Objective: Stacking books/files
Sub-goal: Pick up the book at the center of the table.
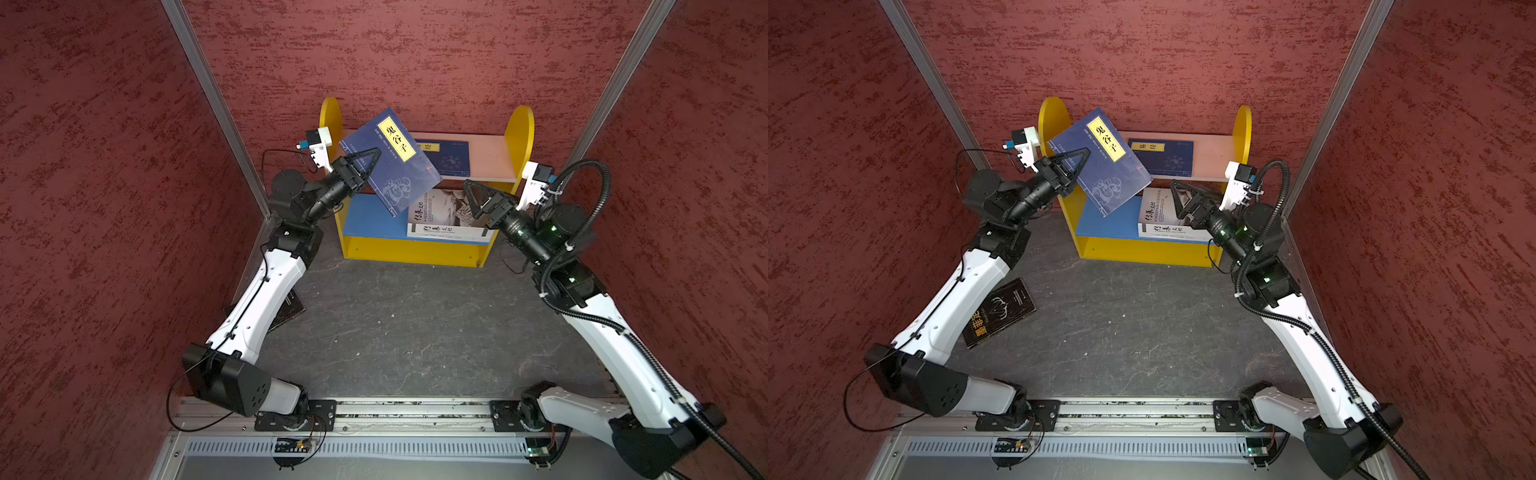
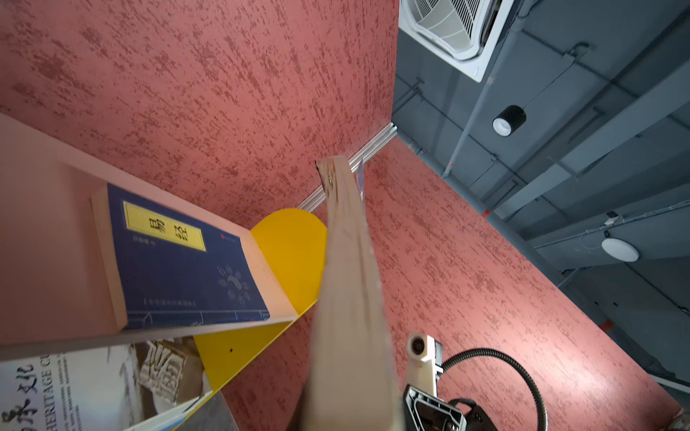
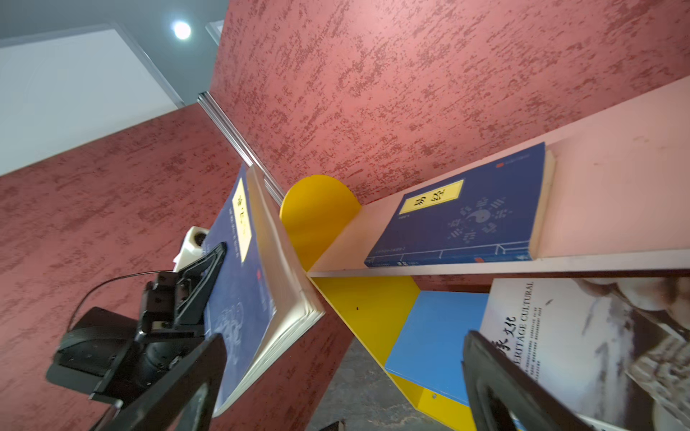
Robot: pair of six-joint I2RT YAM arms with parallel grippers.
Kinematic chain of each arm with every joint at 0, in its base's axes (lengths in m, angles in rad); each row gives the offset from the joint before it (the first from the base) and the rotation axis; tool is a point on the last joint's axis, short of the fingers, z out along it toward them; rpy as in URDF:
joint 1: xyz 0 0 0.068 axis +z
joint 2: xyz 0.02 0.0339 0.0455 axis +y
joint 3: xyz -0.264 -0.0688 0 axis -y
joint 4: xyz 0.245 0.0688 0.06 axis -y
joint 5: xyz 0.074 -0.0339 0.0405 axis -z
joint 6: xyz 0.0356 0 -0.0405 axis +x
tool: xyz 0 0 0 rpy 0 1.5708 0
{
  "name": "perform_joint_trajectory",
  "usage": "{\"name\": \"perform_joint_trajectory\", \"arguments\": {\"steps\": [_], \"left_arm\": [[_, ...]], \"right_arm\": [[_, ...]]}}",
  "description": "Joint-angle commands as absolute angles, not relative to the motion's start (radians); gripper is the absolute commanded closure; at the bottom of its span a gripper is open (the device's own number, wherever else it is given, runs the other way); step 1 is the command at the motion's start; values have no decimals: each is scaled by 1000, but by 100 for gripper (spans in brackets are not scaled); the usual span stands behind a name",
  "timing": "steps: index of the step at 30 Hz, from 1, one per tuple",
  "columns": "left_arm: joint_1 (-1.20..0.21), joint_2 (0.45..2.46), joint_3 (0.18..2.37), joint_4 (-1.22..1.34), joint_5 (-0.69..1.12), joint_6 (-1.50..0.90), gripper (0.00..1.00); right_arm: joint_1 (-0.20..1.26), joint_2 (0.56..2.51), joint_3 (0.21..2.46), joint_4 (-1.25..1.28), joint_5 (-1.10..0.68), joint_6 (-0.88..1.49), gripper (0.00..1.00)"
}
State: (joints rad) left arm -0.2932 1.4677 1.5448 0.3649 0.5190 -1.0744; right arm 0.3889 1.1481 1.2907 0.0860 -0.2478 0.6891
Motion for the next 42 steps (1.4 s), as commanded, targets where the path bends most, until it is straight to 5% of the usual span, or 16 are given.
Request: {"name": "perform_joint_trajectory", "arguments": {"steps": [1, 7, 18, 24, 32, 42], "left_arm": [[-314, 1505, 1605, 515, 369, -1100, 100], [-351, 1560, 1616, 591, 223, -1120, 100], [-439, 1664, 1756, 568, 216, -1101, 100], [-460, 1692, 1773, 574, 211, -1109, 100], [-460, 1690, 1767, 586, 184, -1114, 100], [-502, 1716, 1766, 622, 174, -1152, 100]], "right_arm": [[378, 1169, 1272, 275, -393, 814, 1], [378, 1275, 1301, 396, -562, 916, 1], [380, 1485, 1429, 594, -697, 1045, 14], [382, 1494, 1435, 627, -716, 1054, 26], [379, 1459, 1397, 582, -698, 1007, 29], [379, 1505, 1467, 581, -697, 1047, 54]]}}
